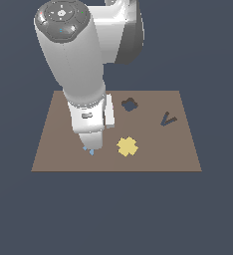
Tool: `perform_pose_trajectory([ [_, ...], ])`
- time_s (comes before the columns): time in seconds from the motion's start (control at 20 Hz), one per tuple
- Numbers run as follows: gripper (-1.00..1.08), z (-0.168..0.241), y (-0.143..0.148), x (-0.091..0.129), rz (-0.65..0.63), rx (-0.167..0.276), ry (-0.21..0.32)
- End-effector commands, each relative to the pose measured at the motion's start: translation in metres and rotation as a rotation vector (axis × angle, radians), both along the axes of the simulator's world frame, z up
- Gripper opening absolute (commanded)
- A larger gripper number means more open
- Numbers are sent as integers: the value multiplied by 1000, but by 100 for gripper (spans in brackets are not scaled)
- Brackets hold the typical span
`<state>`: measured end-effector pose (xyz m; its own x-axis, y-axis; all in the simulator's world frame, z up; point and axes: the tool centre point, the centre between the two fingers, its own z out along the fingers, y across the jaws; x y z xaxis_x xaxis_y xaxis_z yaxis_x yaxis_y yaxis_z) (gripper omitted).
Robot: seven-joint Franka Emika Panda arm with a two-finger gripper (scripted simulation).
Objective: Insert a designated object into the corresponding slot on a board.
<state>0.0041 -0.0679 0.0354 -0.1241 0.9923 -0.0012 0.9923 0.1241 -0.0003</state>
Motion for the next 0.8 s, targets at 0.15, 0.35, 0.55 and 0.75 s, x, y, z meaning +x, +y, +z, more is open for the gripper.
perform_pose_trajectory([
  [0.15,-100,2,93,11,239,0,-1],
  [0.35,-100,3,158,5,407,0,-1],
  [0.55,-100,4,208,-8,540,0,0],
  [0.75,-100,5,237,-20,621,0,0],
])
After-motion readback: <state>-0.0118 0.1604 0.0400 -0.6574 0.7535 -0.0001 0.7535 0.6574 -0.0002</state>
